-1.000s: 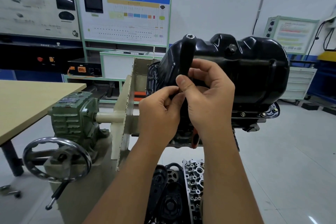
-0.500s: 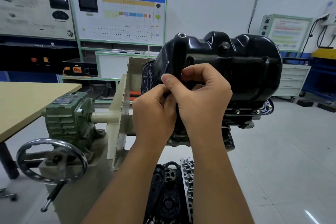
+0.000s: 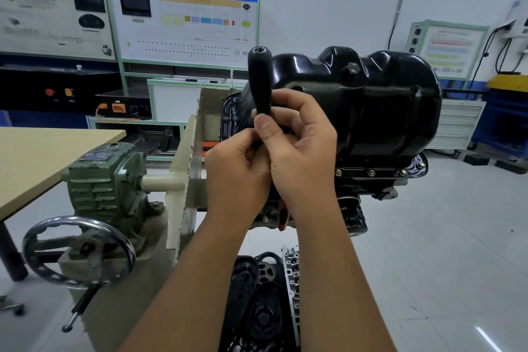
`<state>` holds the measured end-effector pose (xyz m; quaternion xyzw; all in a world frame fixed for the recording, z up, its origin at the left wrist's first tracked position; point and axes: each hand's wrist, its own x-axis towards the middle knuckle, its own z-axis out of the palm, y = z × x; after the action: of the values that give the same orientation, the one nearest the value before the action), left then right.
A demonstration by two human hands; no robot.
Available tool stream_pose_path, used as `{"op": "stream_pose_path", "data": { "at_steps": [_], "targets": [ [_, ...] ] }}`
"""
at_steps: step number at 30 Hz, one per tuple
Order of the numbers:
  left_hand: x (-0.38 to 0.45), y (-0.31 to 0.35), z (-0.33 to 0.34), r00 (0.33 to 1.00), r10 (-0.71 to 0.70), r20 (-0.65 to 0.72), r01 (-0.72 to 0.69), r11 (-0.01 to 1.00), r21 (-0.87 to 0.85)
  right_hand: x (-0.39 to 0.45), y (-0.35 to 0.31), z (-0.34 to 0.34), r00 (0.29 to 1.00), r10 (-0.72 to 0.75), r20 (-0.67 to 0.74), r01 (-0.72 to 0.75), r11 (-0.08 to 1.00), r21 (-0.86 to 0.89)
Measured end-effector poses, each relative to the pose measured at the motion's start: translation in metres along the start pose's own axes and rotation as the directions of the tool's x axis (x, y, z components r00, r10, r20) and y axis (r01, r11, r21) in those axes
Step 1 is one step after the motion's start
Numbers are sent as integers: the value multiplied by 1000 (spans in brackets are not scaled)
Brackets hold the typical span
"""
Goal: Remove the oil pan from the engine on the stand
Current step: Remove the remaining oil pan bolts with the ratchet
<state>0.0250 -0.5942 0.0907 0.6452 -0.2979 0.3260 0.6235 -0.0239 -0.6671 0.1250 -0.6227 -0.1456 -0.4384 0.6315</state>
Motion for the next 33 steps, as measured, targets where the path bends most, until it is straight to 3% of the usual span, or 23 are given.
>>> {"op": "stream_pose_path", "data": {
  "at_steps": [3, 5, 7, 10, 13, 16, 19, 23, 29, 33],
  "targets": [
    [-1, 2, 2, 1000, -9, -24, 11, 998, 60, -1, 1, 0, 989, -62, -131, 46, 992, -121],
    [-2, 4, 5, 998, -48, -33, 48, 999, 1, -2, 2, 3, 968, -129, -214, 82, 973, -215],
    [-3, 4, 8, 998, -55, -30, 54, 998, -13, -2, 4, 5, 960, -133, -248, 82, 975, -205],
    [-4, 0, 7, 1000, -1, -3, 1, 999, 49, -1, 5, 2, 979, -46, -196, 33, 997, -69],
    [-6, -2, 4, 997, 38, 68, -40, 999, 27, 0, 4, 0, 990, -23, -142, 18, 999, -39],
    [-6, -3, 6, 997, 30, 69, -32, 999, 37, 0, 5, 1, 983, -11, -185, 8, 1000, -18],
    [-5, -2, 9, 1000, 8, 20, -9, 999, 46, -1, 6, 2, 969, -24, -244, 18, 999, -28],
    [-5, 2, 10, 999, -24, -38, 25, 1000, 8, 0, 10, 2, 978, -42, -206, 21, 995, -101],
    [-6, -5, 8, 999, 7, 44, -6, 1000, -24, 1, 8, 1, 980, -58, -188, 47, 997, -61],
    [-6, -2, 11, 1000, 9, -9, -9, 1000, 29, -1, 5, 0, 971, -75, -229, 58, 995, -78]
  ]
}}
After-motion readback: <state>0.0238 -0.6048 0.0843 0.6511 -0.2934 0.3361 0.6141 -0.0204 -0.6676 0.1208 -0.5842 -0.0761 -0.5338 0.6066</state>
